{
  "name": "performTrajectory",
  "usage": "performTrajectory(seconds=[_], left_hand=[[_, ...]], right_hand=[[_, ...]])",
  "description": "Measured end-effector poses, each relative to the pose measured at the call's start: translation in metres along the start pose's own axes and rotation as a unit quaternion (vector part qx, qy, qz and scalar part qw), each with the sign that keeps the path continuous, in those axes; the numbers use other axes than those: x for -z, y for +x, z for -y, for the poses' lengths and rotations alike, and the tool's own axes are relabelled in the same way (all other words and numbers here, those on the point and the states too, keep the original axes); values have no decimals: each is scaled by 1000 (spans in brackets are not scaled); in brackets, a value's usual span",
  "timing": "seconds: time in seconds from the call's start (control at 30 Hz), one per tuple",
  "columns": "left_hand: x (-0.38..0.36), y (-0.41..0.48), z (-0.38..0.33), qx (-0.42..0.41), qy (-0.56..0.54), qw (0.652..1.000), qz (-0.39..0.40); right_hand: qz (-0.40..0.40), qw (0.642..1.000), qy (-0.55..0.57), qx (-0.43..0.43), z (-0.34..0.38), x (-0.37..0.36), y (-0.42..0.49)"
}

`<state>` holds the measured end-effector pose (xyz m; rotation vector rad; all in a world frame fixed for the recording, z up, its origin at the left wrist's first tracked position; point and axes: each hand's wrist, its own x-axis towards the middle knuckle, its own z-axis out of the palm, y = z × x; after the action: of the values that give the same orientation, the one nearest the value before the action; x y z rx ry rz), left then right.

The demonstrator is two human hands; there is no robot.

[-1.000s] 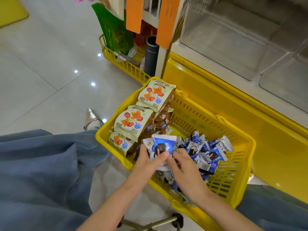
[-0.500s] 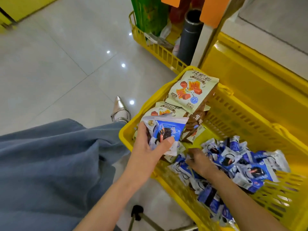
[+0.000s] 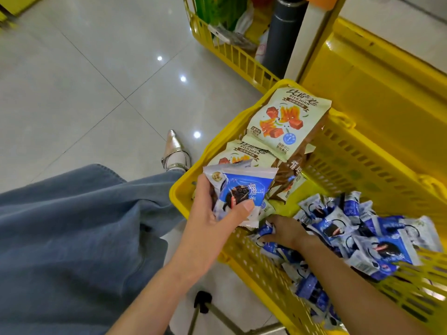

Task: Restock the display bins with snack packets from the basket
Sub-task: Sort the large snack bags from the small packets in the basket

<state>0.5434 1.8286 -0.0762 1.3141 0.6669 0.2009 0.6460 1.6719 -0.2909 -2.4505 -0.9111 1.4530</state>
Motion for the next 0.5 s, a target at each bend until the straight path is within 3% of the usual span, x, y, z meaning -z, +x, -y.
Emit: performTrajectory(seconds=[0.2, 0.5], left_hand=[[-1, -2, -2, -17, 0, 1000, 4], [-14, -14, 0, -48, 18, 998, 43]], right_hand=[[-133, 979, 93, 127, 4, 16, -29], [-236, 951, 198, 40, 1, 49, -95]])
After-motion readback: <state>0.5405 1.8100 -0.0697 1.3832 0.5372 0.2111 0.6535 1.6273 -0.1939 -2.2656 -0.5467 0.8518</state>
